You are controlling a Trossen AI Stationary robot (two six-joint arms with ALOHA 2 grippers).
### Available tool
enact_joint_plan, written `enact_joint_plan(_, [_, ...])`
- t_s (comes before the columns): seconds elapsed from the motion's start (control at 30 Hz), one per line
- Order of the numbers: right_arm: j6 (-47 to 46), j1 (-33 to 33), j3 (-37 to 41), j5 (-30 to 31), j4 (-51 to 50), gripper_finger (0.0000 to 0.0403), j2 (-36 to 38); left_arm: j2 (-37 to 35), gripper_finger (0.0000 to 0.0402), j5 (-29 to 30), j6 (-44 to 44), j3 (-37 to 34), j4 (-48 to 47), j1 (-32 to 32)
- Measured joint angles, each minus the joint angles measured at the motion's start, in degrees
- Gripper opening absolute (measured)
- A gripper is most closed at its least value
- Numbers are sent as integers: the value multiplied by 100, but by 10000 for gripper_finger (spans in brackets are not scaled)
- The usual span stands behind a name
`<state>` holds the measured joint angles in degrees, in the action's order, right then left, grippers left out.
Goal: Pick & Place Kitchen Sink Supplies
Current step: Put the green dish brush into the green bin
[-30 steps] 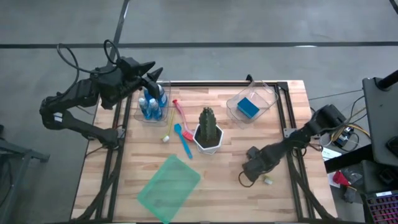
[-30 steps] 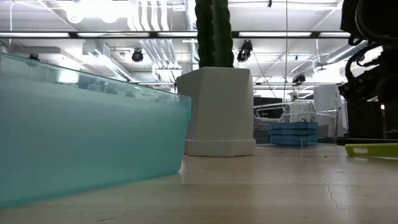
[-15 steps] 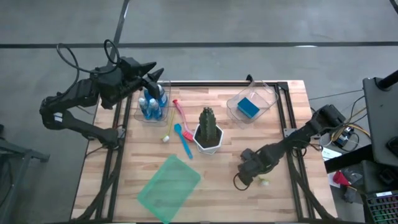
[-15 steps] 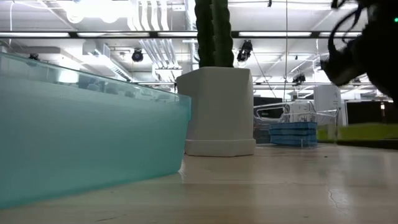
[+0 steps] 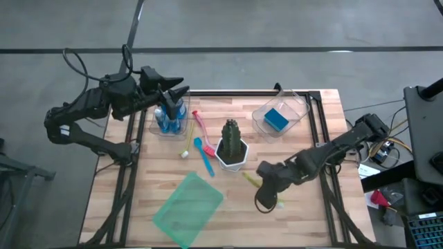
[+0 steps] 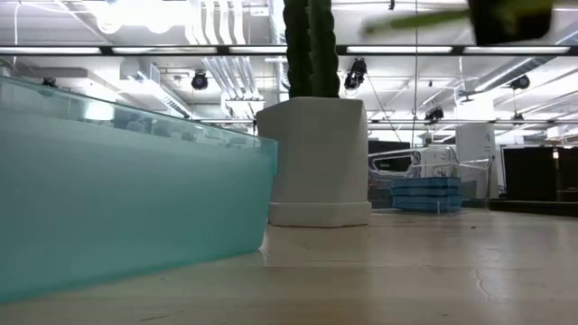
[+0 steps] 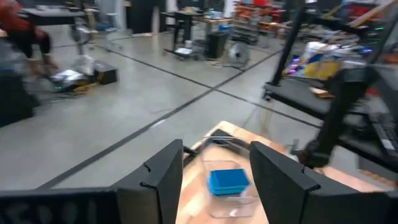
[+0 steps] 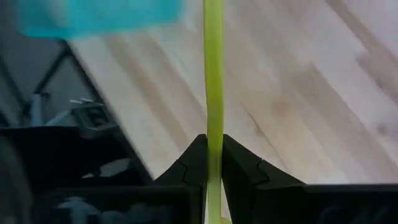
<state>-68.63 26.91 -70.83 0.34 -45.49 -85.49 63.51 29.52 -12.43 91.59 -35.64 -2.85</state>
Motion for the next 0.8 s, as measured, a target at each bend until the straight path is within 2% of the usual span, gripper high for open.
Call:
enact_joint_plan(0.37, [1442,-375,-1428,23,203,33,0,-76,179,-1138,-144,2,396,-4])
enact_joint_plan(0.6, [2006,-637,-1959,463,713,33,2,-109,179,-2151,-297,4,711,-2])
enact_joint_plan(0.8, [2472,-974,-2311,754,1177,33,2,-101,179,-2412,-317,4,648,0])
